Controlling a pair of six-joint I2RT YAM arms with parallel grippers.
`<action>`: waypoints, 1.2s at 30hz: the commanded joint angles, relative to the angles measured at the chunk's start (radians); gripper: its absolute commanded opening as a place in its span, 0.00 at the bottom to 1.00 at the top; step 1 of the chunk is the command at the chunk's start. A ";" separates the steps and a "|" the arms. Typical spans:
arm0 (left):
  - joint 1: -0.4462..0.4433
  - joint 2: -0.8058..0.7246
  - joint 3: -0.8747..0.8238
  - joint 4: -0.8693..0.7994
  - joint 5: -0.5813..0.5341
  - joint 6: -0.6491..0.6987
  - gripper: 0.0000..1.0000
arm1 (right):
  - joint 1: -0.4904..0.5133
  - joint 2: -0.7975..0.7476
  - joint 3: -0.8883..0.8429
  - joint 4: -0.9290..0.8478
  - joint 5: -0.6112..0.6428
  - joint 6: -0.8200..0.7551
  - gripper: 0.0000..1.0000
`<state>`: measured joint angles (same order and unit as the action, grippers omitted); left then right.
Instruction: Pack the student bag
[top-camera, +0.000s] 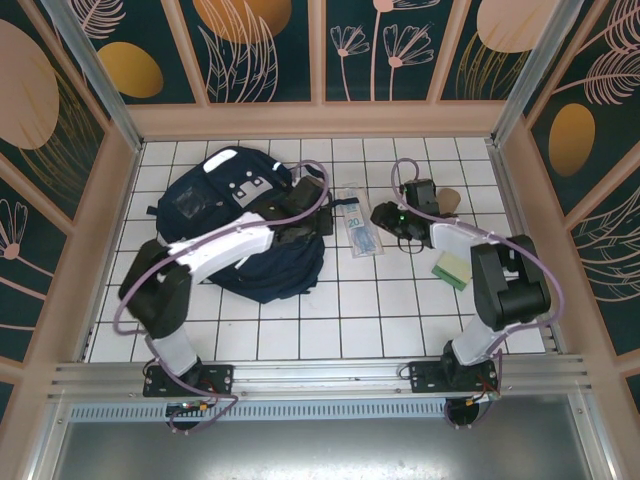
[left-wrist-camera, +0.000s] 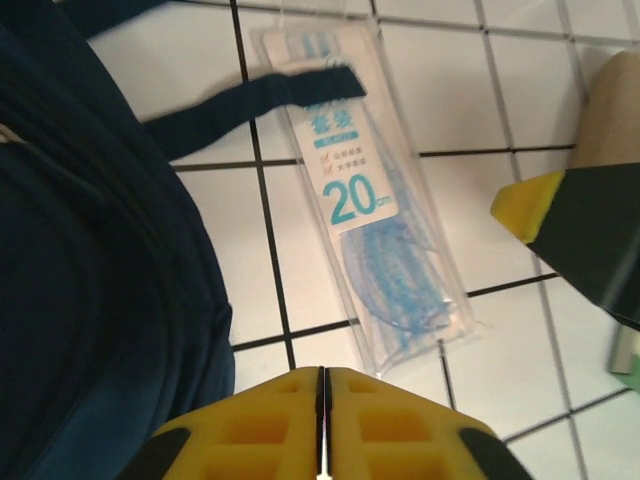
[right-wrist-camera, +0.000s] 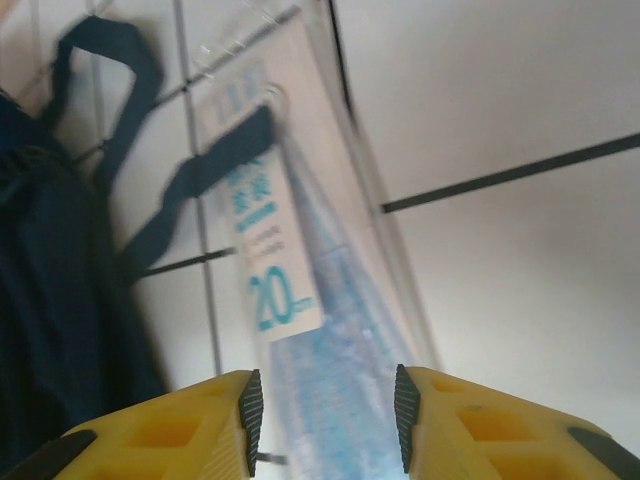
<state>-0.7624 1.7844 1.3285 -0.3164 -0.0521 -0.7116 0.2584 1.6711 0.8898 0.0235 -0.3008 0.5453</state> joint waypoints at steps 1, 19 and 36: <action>0.000 0.099 0.084 0.060 0.048 0.015 0.10 | -0.031 0.061 0.040 0.034 -0.047 -0.063 0.43; -0.003 0.477 0.240 0.047 0.097 0.020 0.06 | 0.035 0.222 0.063 0.029 -0.094 -0.072 0.43; -0.003 0.462 0.215 0.037 0.085 0.025 0.04 | 0.033 0.099 -0.024 0.205 -0.369 0.045 0.26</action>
<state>-0.7612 2.2223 1.5661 -0.2459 0.0364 -0.6971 0.2779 1.8267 0.8902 0.1810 -0.4950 0.5541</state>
